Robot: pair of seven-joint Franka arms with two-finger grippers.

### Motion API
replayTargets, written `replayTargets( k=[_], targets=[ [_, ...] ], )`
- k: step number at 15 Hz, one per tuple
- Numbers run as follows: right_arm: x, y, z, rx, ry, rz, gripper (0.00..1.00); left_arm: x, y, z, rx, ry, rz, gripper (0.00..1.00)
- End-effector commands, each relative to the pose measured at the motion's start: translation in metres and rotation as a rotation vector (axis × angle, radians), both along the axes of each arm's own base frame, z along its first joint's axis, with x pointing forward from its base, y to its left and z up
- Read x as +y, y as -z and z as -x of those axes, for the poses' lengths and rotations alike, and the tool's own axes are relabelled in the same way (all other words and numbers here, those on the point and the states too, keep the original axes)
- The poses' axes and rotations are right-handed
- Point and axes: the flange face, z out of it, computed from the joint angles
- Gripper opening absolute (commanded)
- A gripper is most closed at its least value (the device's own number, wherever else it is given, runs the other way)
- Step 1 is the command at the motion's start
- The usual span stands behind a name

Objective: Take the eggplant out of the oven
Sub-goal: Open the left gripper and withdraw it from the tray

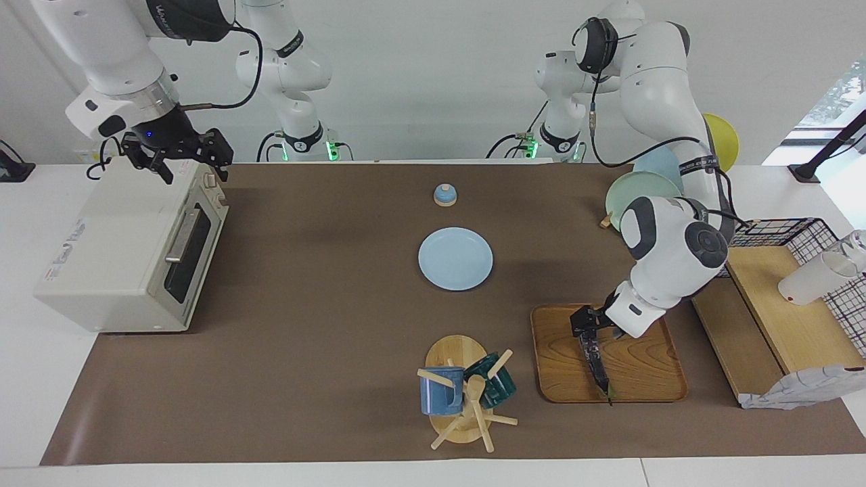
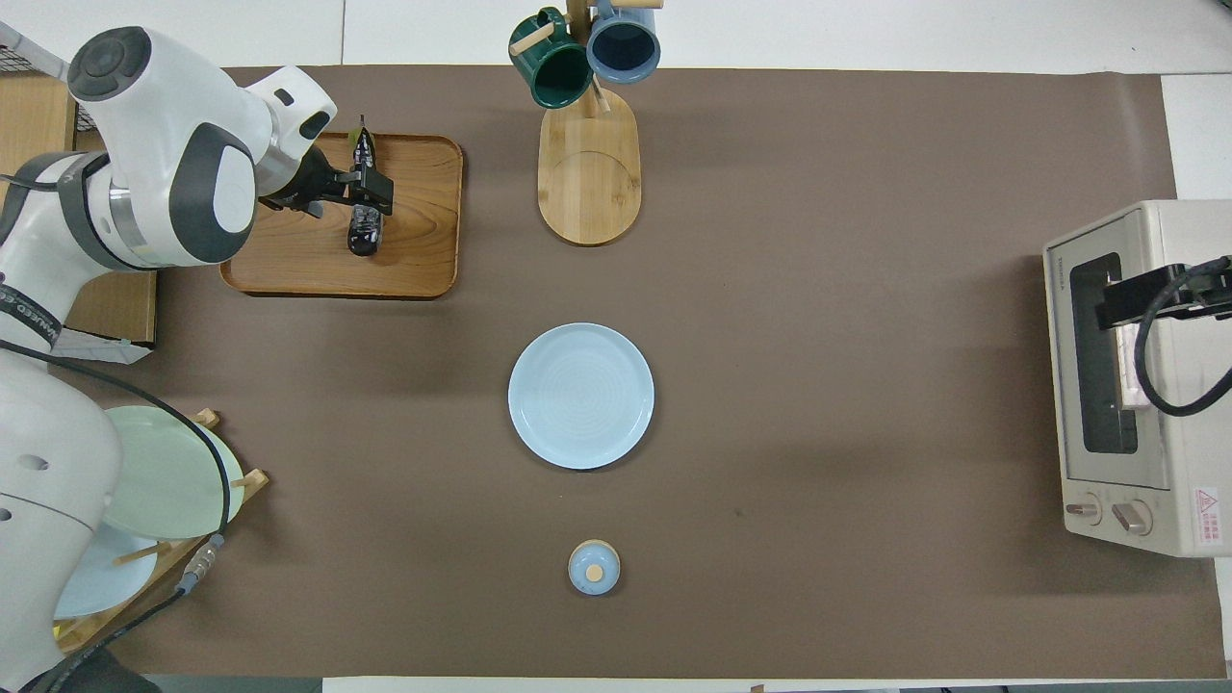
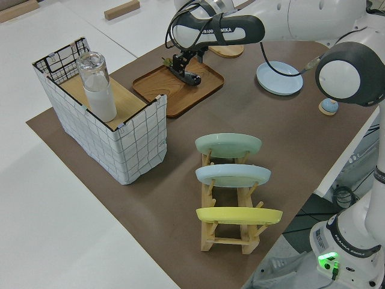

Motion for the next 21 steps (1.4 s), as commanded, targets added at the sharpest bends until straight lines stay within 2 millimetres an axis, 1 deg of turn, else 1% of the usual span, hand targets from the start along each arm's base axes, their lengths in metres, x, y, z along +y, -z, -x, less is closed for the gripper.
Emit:
replayTargets(
  k=[1, 3, 6, 8, 9, 11, 12, 13, 14, 16, 17, 19, 20, 21],
  targets=[
    [0.0, -0.002, -0.001, -0.007, 0.015, -0.022, 1.0, 0.008, -0.064, 0.014, -0.059, -0.005, -0.021, 1.0],
    [0.0, -0.003, -0.001, -0.011, 0.015, -0.022, 1.0, 0.015, -0.093, 0.023, -0.064, -0.001, -0.038, 1.0],
    [0.001, -0.003, -0.001, -0.01, 0.013, -0.022, 1.0, 0.041, -0.146, 0.046, -0.042, -0.01, -0.058, 1.0],
    [0.001, -0.003, -0.002, -0.013, 0.013, -0.021, 1.0, 0.047, -0.182, 0.069, -0.019, -0.008, -0.061, 1.0],
    [0.001, -0.003, -0.002, -0.014, 0.013, -0.021, 1.0, 0.058, -0.197, 0.08, 0.0, -0.018, -0.063, 1.0],
    [0.001, -0.003, -0.002, -0.013, 0.013, -0.021, 1.0, 0.068, -0.223, 0.106, 0.047, -0.004, -0.07, 1.0],
    [0.001, -0.003, -0.001, -0.011, 0.013, -0.022, 1.0, 0.078, -0.232, 0.12, 0.063, -0.011, -0.072, 1.0],
    [0.001, -0.003, -0.002, -0.014, 0.013, -0.021, 1.0, 0.084, -0.239, 0.134, 0.076, -0.014, -0.09, 1.0],
    [0.001, -0.003, -0.001, -0.011, 0.013, -0.022, 1.0, 0.085, -0.241, 0.147, 0.084, -0.009, -0.122, 1.0],
    [0.001, -0.003, -0.001, -0.007, 0.013, -0.022, 1.0, 0.085, -0.235, 0.171, 0.115, -0.006, -0.131, 1.0],
    [0.002, -0.003, -0.001, -0.005, 0.012, -0.022, 1.0, 0.085, -0.229, 0.181, 0.132, -0.003, -0.133, 1.0],
    [0.003, -0.003, 0.001, 0.004, 0.01, -0.022, 1.0, 0.083, -0.215, 0.193, 0.158, -0.001, -0.137, 1.0],
    [0.004, -0.003, 0.002, 0.01, 0.009, -0.022, 1.0, 0.081, -0.211, 0.197, 0.17, 0.003, -0.139, 1.0],
    [0.003, -0.003, 0.002, 0.01, 0.01, -0.022, 1.0, 0.078, -0.212, 0.196, 0.172, 0.012, -0.144, 1.0]
  ],
)
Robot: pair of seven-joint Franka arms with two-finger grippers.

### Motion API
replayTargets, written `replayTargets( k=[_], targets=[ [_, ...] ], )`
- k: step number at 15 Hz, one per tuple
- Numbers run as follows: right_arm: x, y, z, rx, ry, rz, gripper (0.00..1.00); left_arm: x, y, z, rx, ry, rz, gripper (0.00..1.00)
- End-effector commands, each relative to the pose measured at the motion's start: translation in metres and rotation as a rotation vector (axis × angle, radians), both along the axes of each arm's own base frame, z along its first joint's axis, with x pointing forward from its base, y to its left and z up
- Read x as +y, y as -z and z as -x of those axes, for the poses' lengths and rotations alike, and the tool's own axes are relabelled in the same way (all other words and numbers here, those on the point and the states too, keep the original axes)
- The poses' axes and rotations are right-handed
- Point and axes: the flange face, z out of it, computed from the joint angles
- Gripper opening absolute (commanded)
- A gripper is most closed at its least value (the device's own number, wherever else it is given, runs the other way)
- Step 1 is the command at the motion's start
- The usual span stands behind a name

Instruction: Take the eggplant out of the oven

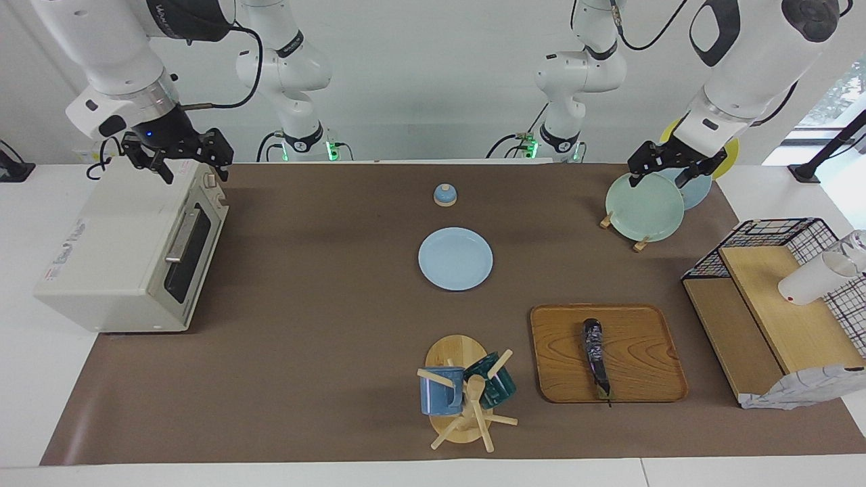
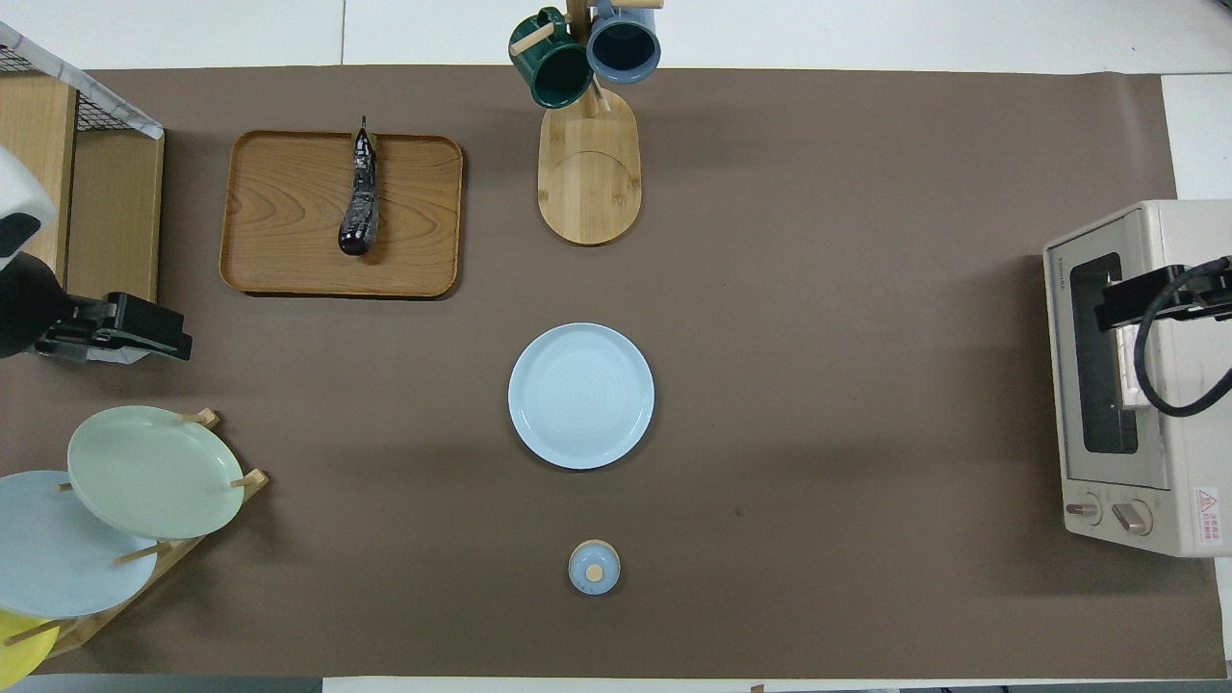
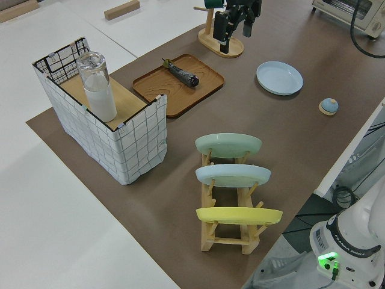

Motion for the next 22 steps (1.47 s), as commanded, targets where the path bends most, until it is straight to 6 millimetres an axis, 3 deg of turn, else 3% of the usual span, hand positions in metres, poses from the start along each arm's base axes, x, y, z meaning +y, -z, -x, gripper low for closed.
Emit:
replayTargets(
  k=[1, 5, 10, 22],
  targets=[
    [0.002, -0.004, 0.003, 0.009, 0.012, -0.022, 1.0, -0.006, 0.002, 0.012, -0.004, 0.027, -0.03, 1.0],
    [0.001, -0.003, 0.004, 0.018, 0.014, -0.023, 1.0, -0.01, -0.026, 0.003, 0.0, 0.033, -0.036, 1.0],
    [0.004, -0.004, 0.004, 0.014, 0.011, -0.022, 1.0, -0.016, -0.027, 0.006, 0.008, 0.016, -0.042, 1.0],
    [0.006, -0.005, 0.003, 0.004, 0.004, -0.022, 1.0, -0.01, -0.029, 0.0, -0.025, 0.01, -0.035, 1.0]
  ],
)
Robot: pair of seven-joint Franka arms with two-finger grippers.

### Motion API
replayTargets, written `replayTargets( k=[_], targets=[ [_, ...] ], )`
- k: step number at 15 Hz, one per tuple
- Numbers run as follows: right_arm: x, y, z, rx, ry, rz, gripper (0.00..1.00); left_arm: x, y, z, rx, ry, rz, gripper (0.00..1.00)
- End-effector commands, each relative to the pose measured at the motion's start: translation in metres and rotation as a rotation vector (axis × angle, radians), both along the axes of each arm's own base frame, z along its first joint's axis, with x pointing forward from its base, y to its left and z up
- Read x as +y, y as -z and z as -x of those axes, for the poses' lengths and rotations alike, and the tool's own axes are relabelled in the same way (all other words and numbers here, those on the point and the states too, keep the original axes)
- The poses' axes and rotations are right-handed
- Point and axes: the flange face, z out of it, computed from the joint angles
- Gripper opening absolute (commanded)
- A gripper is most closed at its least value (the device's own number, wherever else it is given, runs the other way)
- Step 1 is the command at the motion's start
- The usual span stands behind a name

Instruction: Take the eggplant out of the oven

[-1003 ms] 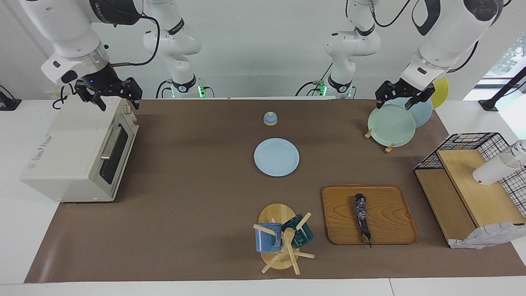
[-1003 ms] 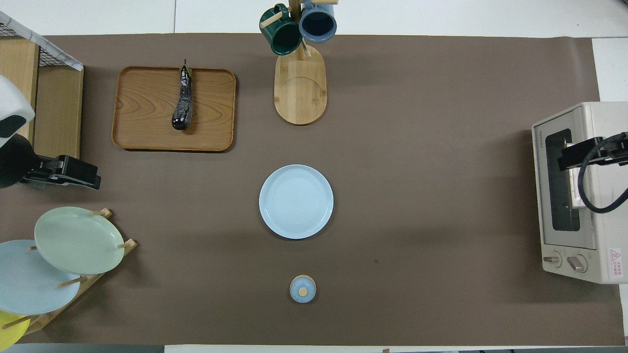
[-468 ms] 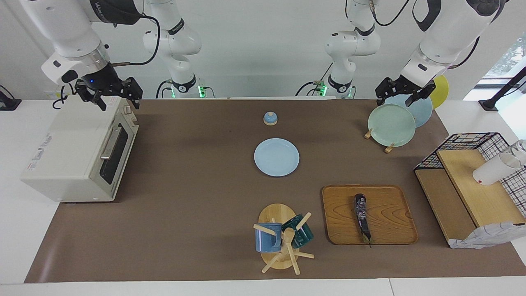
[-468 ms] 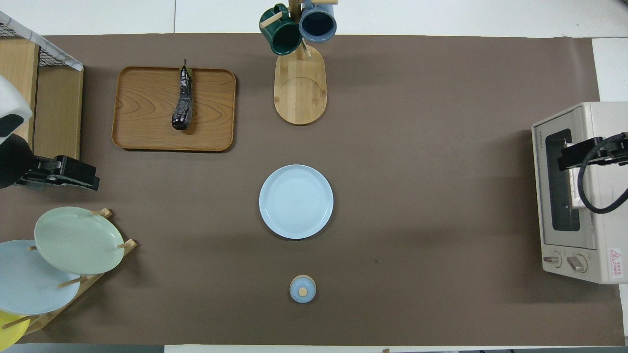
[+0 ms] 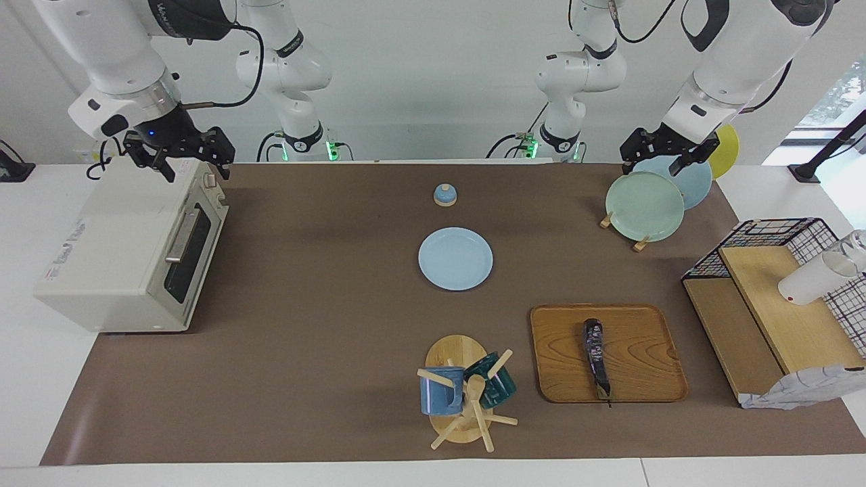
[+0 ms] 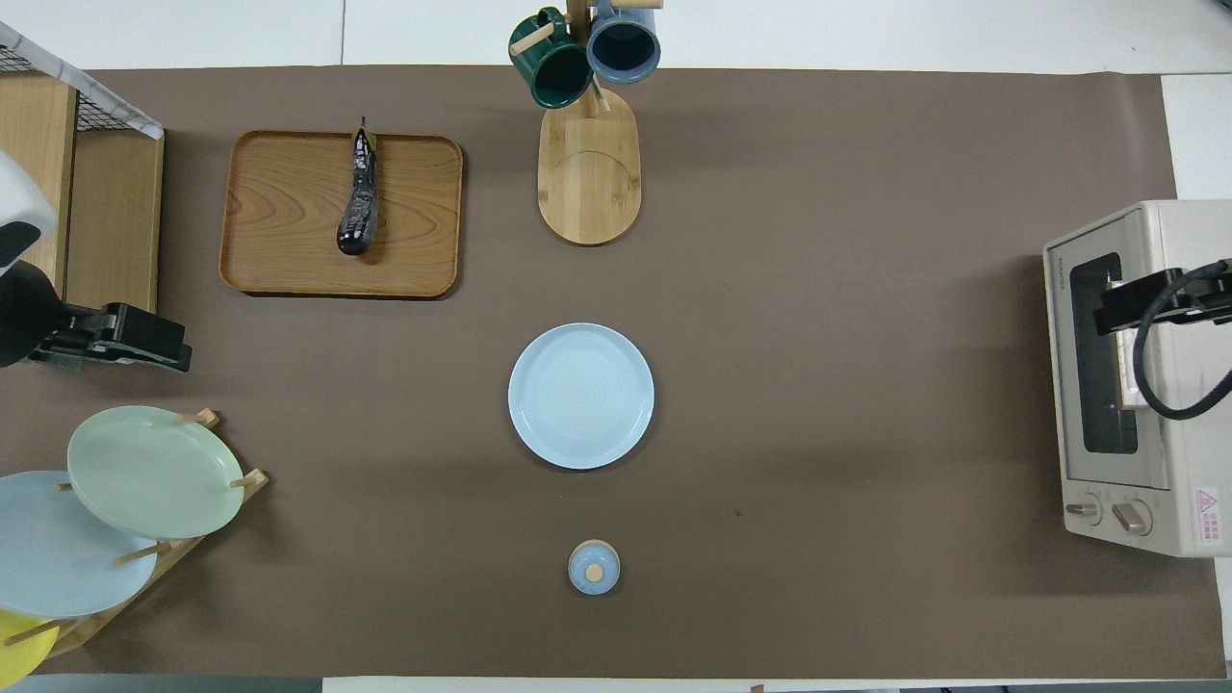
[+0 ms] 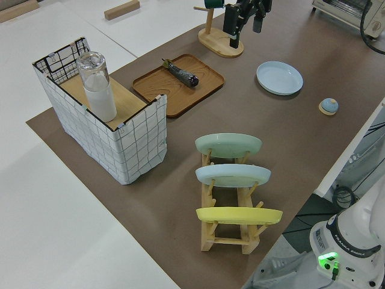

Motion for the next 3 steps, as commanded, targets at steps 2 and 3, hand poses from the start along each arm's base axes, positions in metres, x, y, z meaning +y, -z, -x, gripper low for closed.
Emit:
replayTargets(
  k=[2, 3],
  targets=[
    [0.0039, -0.0053, 0.001, -0.008, 0.008, -0.022, 1.0, 0.0042, -0.0052, -0.0065, -0.02, -0.007, -0.019, 1.0],
    [0.0039, -0.0052, 0.0012, -0.007, 0.008, -0.022, 1.0, 0.0042, -0.0052, -0.0065, -0.02, -0.007, -0.019, 1.0]
  ],
)
